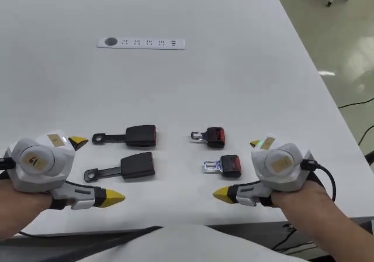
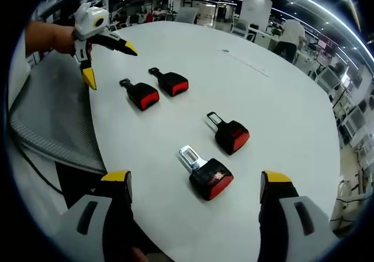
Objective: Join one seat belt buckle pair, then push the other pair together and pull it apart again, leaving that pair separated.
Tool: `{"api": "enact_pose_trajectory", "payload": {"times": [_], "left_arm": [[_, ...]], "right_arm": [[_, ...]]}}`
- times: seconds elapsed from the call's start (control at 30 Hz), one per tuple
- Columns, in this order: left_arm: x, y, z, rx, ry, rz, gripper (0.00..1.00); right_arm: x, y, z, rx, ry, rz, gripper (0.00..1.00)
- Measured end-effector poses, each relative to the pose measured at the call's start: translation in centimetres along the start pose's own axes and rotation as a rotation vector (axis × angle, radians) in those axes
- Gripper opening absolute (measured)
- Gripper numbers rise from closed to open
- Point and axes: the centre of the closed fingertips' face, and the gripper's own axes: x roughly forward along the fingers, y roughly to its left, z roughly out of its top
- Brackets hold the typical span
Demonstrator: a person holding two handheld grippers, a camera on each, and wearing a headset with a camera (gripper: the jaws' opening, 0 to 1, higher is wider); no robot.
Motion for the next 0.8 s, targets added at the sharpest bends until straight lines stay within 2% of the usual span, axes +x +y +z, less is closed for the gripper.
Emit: {"api": "enact_pose_trajectory", "payload": {"times": [0.2, 0.37, 0.57, 0.8], "left_arm": [[0.0, 0.3, 0.1, 0.005, -0.006, -0.002, 0.96], [0.0, 0.0, 0.3, 0.007, -0.004, -0.004, 0.96], [0.2, 0.8, 0.2, 0.01, -0.004, -0.003, 0.96], [0.2, 1.0, 0.3, 0.017, -0.003, 0.006, 0.96]], "right_arm": [[0.1, -0.2, 0.2, -0.007, 0.003, -0.002, 0.92], [0.2, -0.1, 0.8, -0.009, -0.005, 0.005, 0.92], [0.1, -0.3, 1.2, -0.021, -0.007, 0.009, 0.91], [0.0, -0.4, 1.2, -0.033, -0.006, 0.013, 0.89]]}}
